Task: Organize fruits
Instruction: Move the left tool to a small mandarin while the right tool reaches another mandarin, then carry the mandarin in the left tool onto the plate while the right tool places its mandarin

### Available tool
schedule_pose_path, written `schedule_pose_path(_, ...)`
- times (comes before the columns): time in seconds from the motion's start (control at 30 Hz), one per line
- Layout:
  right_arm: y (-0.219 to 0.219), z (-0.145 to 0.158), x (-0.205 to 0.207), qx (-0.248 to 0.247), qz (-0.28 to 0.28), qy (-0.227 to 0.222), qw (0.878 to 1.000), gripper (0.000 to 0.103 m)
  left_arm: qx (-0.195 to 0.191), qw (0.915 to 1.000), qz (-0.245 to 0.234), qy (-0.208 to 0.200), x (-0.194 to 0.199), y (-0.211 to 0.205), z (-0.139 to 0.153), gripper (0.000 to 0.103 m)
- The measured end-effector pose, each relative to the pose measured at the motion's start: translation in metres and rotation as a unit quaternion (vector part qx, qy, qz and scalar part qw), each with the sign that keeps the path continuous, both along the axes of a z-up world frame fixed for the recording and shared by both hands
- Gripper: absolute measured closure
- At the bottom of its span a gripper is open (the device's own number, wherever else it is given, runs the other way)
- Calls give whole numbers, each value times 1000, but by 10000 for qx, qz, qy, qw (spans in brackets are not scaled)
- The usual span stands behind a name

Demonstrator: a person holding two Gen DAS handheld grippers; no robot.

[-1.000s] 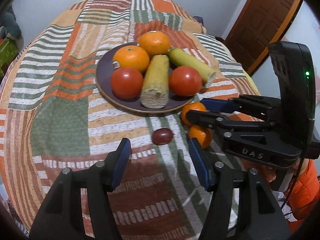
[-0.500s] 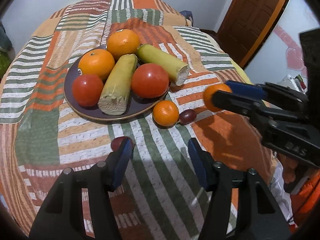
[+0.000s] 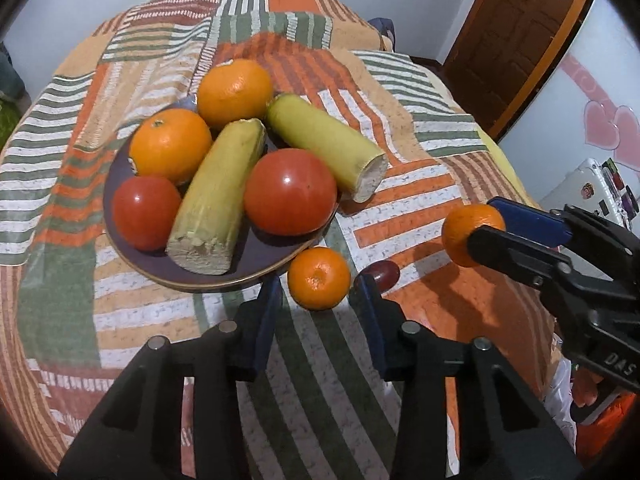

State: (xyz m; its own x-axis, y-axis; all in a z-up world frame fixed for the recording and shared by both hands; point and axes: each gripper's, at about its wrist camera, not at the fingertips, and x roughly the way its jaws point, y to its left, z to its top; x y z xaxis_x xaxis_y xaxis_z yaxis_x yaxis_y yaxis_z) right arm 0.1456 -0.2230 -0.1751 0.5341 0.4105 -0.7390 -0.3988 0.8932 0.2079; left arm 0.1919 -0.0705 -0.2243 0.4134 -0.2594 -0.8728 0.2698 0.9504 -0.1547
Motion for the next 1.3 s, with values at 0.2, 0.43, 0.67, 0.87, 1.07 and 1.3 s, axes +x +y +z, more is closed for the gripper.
schedule_pose_path(0.2,0,-1,4,-28,23,10,10000,70,-81,10000,26,34,5,-1,-6,68)
schedule_pose_path(0.43,7,6,10,-57,86,-115,9999,70,-109,9999,-13,-100,1,7,4,69)
schedule_pose_path(0.67,23,25,24,-34,234,-467,9986,70,-203,9969,332,-688,0,42,45,69)
schedule_pose_path(0.87,41,38,42,-69,377,-724,9966,70,-53,9912,769,-1075,21,78,67,69)
schedule_pose_path(1.07,52,40,57,-77,407,-817,9958,70,80,9873,1067,-1173,42,106,67,69)
schedule_pose_path(1.3,63,24,74,-161,415,-630,9970,70,174,9894,1144,-881,66,122,38,69)
